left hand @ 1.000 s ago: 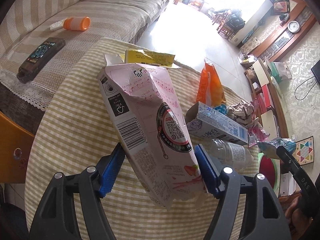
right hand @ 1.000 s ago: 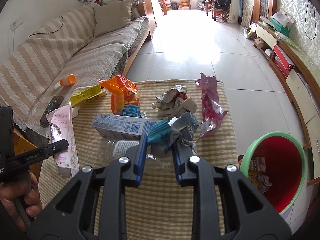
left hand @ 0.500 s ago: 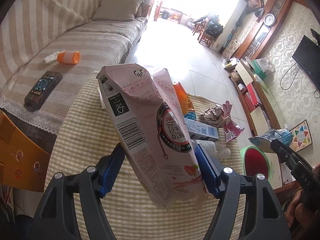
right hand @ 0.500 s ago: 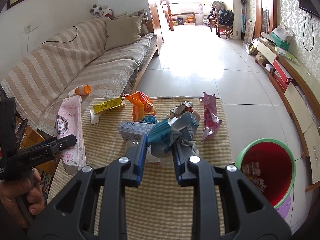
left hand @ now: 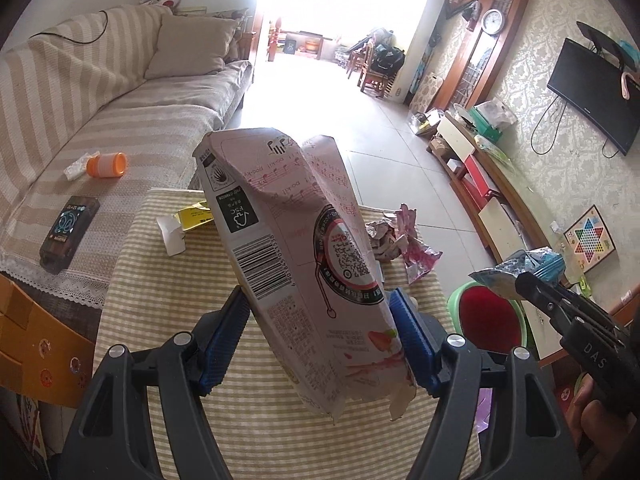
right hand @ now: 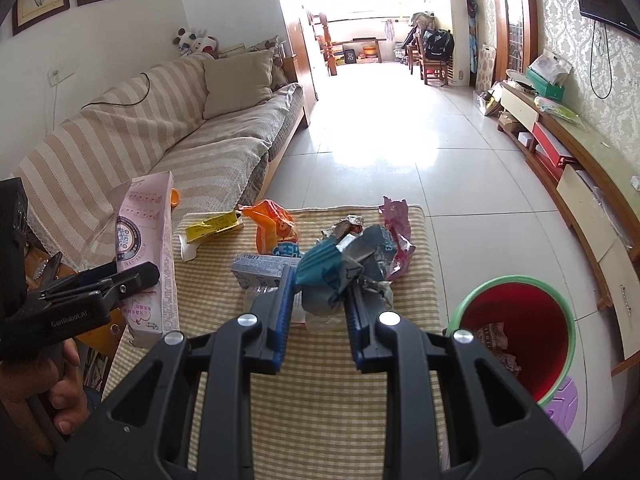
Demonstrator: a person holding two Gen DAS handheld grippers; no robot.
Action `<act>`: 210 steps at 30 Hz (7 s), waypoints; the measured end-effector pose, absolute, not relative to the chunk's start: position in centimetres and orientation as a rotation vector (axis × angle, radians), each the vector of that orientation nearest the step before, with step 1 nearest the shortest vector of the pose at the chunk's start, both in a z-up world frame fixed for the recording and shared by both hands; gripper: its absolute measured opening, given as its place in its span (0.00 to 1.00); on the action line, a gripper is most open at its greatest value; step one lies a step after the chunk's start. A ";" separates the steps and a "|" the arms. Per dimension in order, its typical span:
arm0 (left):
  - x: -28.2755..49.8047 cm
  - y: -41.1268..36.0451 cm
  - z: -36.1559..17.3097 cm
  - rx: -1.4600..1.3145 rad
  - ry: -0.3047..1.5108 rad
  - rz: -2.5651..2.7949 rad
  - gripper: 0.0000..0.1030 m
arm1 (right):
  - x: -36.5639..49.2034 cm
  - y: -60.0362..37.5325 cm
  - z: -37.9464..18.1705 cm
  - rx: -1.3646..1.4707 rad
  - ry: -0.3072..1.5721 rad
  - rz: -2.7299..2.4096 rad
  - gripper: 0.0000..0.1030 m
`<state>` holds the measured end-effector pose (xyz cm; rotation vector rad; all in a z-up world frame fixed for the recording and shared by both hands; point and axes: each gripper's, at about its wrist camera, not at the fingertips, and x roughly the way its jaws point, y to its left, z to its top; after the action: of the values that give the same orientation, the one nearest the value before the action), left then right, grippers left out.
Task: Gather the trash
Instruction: 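Carry the wrapper and pink carton to the red bin and release them, then move both tools back over the table toward the pink bag and yellow packet, then grasp the pink snack bag with the right tool while the left tool grasps the yellow packet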
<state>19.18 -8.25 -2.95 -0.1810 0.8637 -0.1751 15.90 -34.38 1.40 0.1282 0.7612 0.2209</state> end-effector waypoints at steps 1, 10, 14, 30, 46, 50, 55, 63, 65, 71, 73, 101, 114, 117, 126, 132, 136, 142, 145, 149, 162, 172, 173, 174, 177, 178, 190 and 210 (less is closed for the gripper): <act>19.2 -8.7 -2.8 -0.172 0.862 -0.180 0.66 | 15.9 -34.8 1.4 0.133 0.759 0.216 0.23; 19.8 -14.3 -2.2 -0.101 0.858 -0.273 0.66 | 15.3 -38.8 1.5 0.173 0.750 0.152 0.23; 20.2 -17.7 -2.2 -0.072 0.865 -0.328 0.66 | 15.1 -41.8 1.2 0.198 0.748 0.104 0.23; 21.4 -32.0 -3.9 0.024 0.911 -0.555 0.67 | 14.1 -54.1 -1.6 0.292 0.771 -0.093 0.23; 21.6 -41.5 -5.8 0.113 0.944 -0.729 0.68 | 13.9 -60.2 -4.0 0.347 0.796 -0.174 0.23; 21.8 -41.8 -6.3 0.089 0.956 -0.759 0.68 | 14.3 -60.4 -4.4 0.353 0.800 -0.174 0.23; 22.5 -42.3 -6.5 0.045 0.982 -0.801 0.71 | 14.8 -60.3 -4.6 0.355 0.800 -0.167 0.23; 22.7 -41.0 -6.1 -0.026 0.940 -0.801 0.91 | 15.1 -60.7 -4.7 0.356 0.801 -0.165 0.24; 23.0 -40.3 -5.9 -0.043 0.930 -0.786 0.91 | 15.3 -60.5 -4.7 0.351 0.804 -0.161 0.27; 23.6 -38.5 -5.6 -0.085 0.919 -0.747 0.91 | 15.2 -59.6 -4.1 0.323 0.781 -0.169 0.88; 23.7 -38.0 -5.4 -0.092 0.913 -0.740 0.91 | 15.3 -58.9 -3.9 0.310 0.777 -0.164 0.91; 20.2 -17.1 -4.3 -0.200 0.857 -0.423 0.92 | 15.6 -44.4 -1.6 0.187 0.801 -0.017 0.95; 18.1 -5.6 -4.0 -0.244 0.841 -0.281 0.92 | 16.1 -35.9 -0.8 0.119 0.797 0.081 0.95; 18.2 -3.9 -4.1 -0.228 0.849 -0.256 0.92 | 16.5 -34.6 -0.8 0.110 0.800 0.089 0.95; 19.8 -1.1 -5.3 -0.206 0.875 -0.212 0.92 | 18.1 -32.3 -2.0 0.082 0.829 0.104 0.95; 22.5 0.0 -6.8 -0.150 0.917 -0.183 0.92 | 20.4 -32.4 -3.1 0.081 0.851 0.091 0.95; 24.8 0.8 -7.8 -0.126 0.939 -0.169 0.92 | 22.4 -32.4 -4.0 0.059 0.865 0.081 0.95; 28.3 1.6 -9.7 -0.103 0.971 -0.137 0.92 | 25.5 -32.9 -6.2 0.050 0.904 0.066 0.95; 30.3 1.8 -10.7 -0.092 0.988 -0.128 0.92 | 27.0 -33.3 -7.4 0.049 0.924 0.055 0.95; 32.9 1.5 -12.1 -0.020 1.006 -0.115 0.92 | 29.0 -33.8 -9.0 0.042 0.954 0.038 0.95; 39.8 -1.4 -16.2 0.339 1.095 -0.098 0.92 | 34.1 -34.9 -13.6 0.025 1.056 0.002 0.95; 41.0 -3.1 -18.6 0.438 1.131 -0.112 0.92 | 34.9 -34.6 -15.6 -0.010 1.105 0.033 0.80; 41.0 -3.2 -18.6 0.433 1.130 -0.115 0.91 | 34.9 -34.5 -15.5 -0.013 1.106 0.037 0.79; 41.0 -3.2 -18.6 0.434 1.128 -0.115 0.91 | 34.9 -34.5 -15.4 -0.017 1.105 0.038 0.80; 41.0 -3.2 -18.7 0.442 1.119 -0.113 0.91 | 34.5 -34.7 -15.1 -0.014 1.094 0.040 0.86; 40.9 -3.2 -18.6 0.438 1.116 -0.113 0.91 | 34.4 -34.8 -14.9 -0.004 1.091 0.042 0.86; 41.3 -2.8 -19.1 0.431 1.124 -0.119 0.91 | 35.2 -35.5 -16.1 -0.008 1.141 0.058 0.53; 38.7 -0.8 -17.8 0.316 1.079 -0.086 0.32 | 33.1 -35.3 -15.1 -0.013 1.116 0.041 0.16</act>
<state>38.69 -0.80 -17.84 0.3162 1.0789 -0.0856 33.07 -35.26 -15.12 -0.0134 1.1164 0.0415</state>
